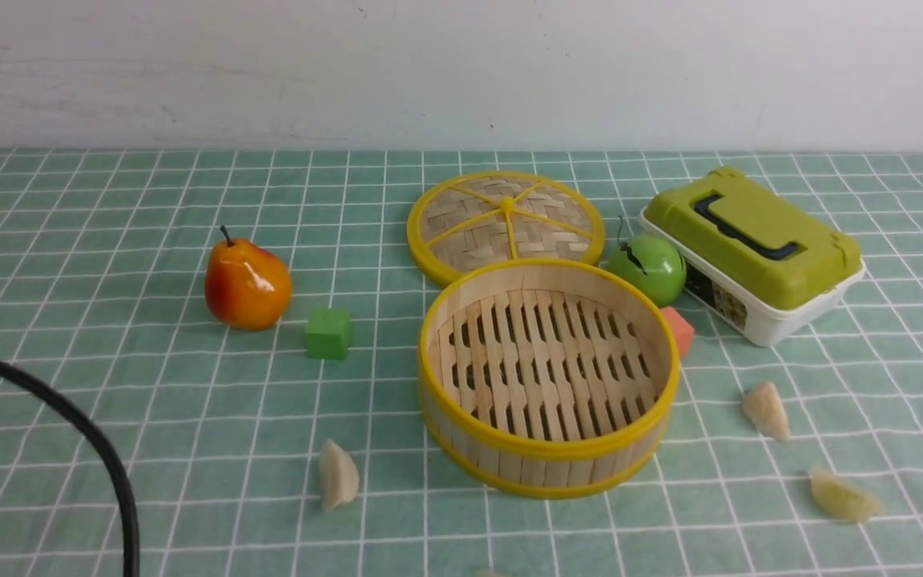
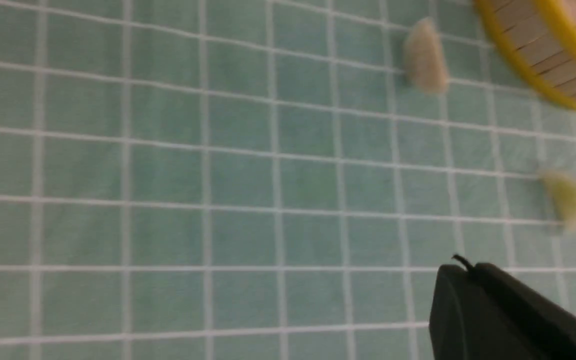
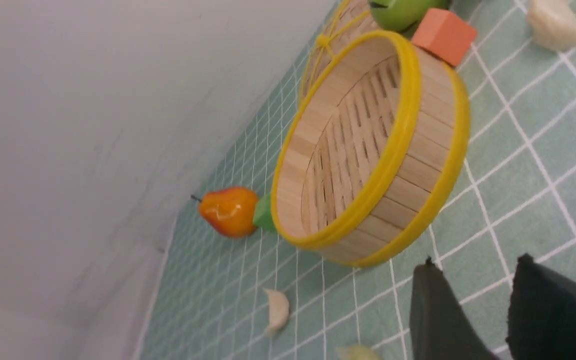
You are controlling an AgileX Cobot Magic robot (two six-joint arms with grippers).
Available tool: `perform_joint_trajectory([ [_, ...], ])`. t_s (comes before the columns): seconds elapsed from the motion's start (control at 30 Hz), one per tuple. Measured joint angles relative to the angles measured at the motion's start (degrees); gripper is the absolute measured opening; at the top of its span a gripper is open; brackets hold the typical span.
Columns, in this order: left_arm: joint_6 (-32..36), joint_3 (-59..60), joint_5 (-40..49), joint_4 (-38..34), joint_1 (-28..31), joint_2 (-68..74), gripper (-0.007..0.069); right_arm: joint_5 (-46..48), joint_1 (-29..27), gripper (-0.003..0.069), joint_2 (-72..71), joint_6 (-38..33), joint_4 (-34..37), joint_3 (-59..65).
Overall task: Put the dumplings into the steamer on the table with the blue tablecloth.
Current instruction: 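Reach for and grasp a dumpling on the table with the left gripper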
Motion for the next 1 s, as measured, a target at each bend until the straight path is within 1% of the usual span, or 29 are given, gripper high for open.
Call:
perform_joint_trajectory([
  [0.07, 0.52, -3.35, 1.9, 4.1, -3.25, 4.36, -0.0014, 4.79, 0.0, 0.0136, 3.41, -5.63, -2.8, -5.07],
  [0.1, 0.5, -3.64, 2.02, 4.1, -3.73, 4.72, -0.0014, 5.31, 0.0, 0.0127, 3.41, -6.11, -3.18, -5.63],
  [0.13, 0.62, -5.68, 2.59, 6.71, -7.86, 7.29, -0.0014, 9.55, 0.0, 0.0057, 7.83, -9.22, -7.08, -10.33],
  [0.17, 0.7, -6.81, 2.86, 8.36, -11.39, 9.26, -0.0014, 12.72, 0.0, 0.0017, 11.1, -11.15, -9.79, -13.45],
  [0.2, 0.7, -7.67, 3.13, 10.26, -15.12, 11.39, -0.0014, 15.85, 0.06, -0.0003, 14.49, -12.78, -12.02, -15.91],
  [0.27, -0.47, -9.8, 3.41, 15.09, -22.2, 16.34, -0.0014, 21.36, 0.45, -0.0019, 21.18, -15.38, -17.46, -21.69],
  [0.3, -1.36, -10.49, 3.41, 15.76, -24.05, 17.96, -0.0014, 22.89, 0.43, -0.002, 22.52, -15.88, -18.93, -23.28],
  [0.33, -4.05, -12.2, 2.79, 18.92, -27.32, 21.44, -0.0014, 26.09, 0.46, -0.002, 27.02, -16.62, -21.51, -26.17],
  [0.37, -5.31, -12.95, 2.44, 20.14, -29.08, 23.91, -0.0014, 28.17, 0.46, -0.002, 28.87, -16.91, -22.98, -27.87],
  [0.4, -7.99, -14.96, 1.6, 22.42, -31.14, 27.67, -0.0011, 31.05, 0.46, -0.002, 32.8, -17.12, -24.76, -30.01],
  [0.47, -9.89, -17.5, 0.5, 23.9, -32.95, 33.27, 0.0013, 34.06, 1.35, -0.002, 36.37, -17.33, -26.54, -32.13],
  [0.57, -11.12, -21.54, -0.88, 24.07, -33.61, 40.16, 0.008, 35.24, 3.4, -0.002, 39.39, -17.59, -26.79, -33.06],
  [0.6, -11.68, -23.92, -1.27, 23.72, -33.61, 44.55, 0.0151, 35.24, 4.5, -0.0019, 39.73, -17.88, -26.79, -33.05],
  [0.63, -11.87, -24.59, -1.4, 23.51, -33.53, 45.8, 0.0171, 35.24, 4.83, -0.0019, 39.73, -18.16, -26.79, -33.05],
  [0.67, -12.92, -27.2, -1.7, 22.04, -32.93, 51.16, 0.026, 35.68, 6.16, -0.0019, 39.6, -18.59, -26.79, -33.05],
  [0.7, -13.29, -28.42, -2.09, 21.44, -32.71, 53.37, 0.0304, 35.77, 6.38, -0.0019, 39.51, -18.68, -26.79, -33.11],
  [0.73, -13.55, -28.99, -2.29, 21.01, -32.51, 54.44, 0.0327, 35.9, 6.49, -0.0019, 39.44, -18.83, -26.79, -33.11],
  [0.77, -14.57, -30.82, -3.15, 19.82, -32.26, 58.02, 0.04, 35.91, 6.72, -0.0017, 39.44, -18.95, -26.84, -33.11],
  [0.87, -17.36, -33.71, -6.64, 18.85, -32.09, 64.9, 0.0526, 35.85, 6.72, -0.0015, 39.44, -19.06, -26.84, -33.12],
  [0.93, -19.67, -34.71, -9.15, 18.78, -32.09, 67.73, 0.0563, 35.7, 6.72, -0.0015, 39.44, -19.07, -26.84, -33.12],
  [1.0, -21.66, -35.15, -11.66, 18.85, -32.09, 70.27, 0.0578, 35.28, 6.72, -0.0015, 39.44, -19.12, -26.84, -33.16],
])
